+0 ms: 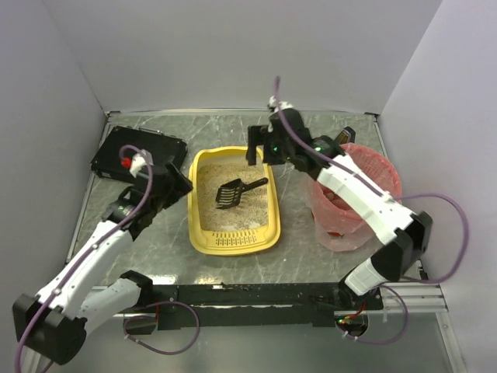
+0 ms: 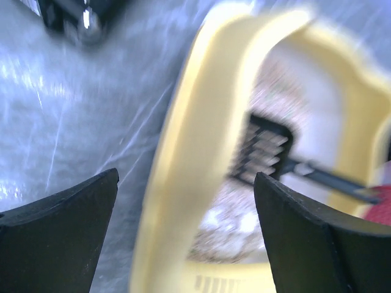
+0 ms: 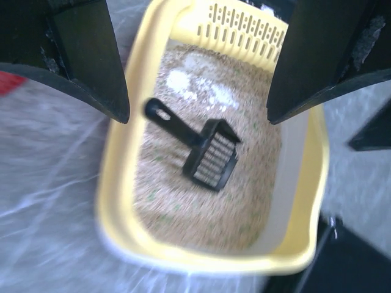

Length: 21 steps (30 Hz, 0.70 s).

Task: Clean the litter box

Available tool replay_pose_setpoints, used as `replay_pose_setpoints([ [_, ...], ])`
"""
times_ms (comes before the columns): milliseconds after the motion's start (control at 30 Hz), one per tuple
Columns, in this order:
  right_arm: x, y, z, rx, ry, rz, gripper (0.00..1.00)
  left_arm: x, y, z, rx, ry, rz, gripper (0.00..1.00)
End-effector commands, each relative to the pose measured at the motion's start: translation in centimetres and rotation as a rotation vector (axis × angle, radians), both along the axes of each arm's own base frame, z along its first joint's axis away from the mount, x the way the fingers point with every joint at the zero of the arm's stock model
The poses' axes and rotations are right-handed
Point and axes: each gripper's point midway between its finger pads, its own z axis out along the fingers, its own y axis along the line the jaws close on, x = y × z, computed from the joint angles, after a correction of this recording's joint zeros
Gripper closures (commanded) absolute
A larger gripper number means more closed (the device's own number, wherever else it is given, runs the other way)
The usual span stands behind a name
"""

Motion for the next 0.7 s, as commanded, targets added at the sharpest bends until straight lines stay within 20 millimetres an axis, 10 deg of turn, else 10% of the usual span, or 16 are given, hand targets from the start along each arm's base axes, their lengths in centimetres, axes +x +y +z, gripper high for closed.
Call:
replay_pose_setpoints([
  [0, 0.3, -7.0, 7.4, 0.029, -0.134, -0.225, 0.00, 0.3, 2.2, 6.8, 0.009, -0.151, 0.096, 0.03],
  [167, -0.4, -15.3, 9.9, 0.044, -0.208, -0.407, 0.00, -0.1, 4.4, 12.2, 0.038, -0.207, 0.188, 0.03],
  [333, -3.4, -24.6, 12.7, -0.116, -0.279, -0.714, 0.00, 0.0, 5.7, 13.5, 0.104, -0.148, 0.254, 0.03],
  [667, -7.4, -29.0, 11.7, -0.092, -0.339, -0.835, 0.00, 1.1, 5.7, 12.8, 0.109, -0.099, 0.255, 0.03],
])
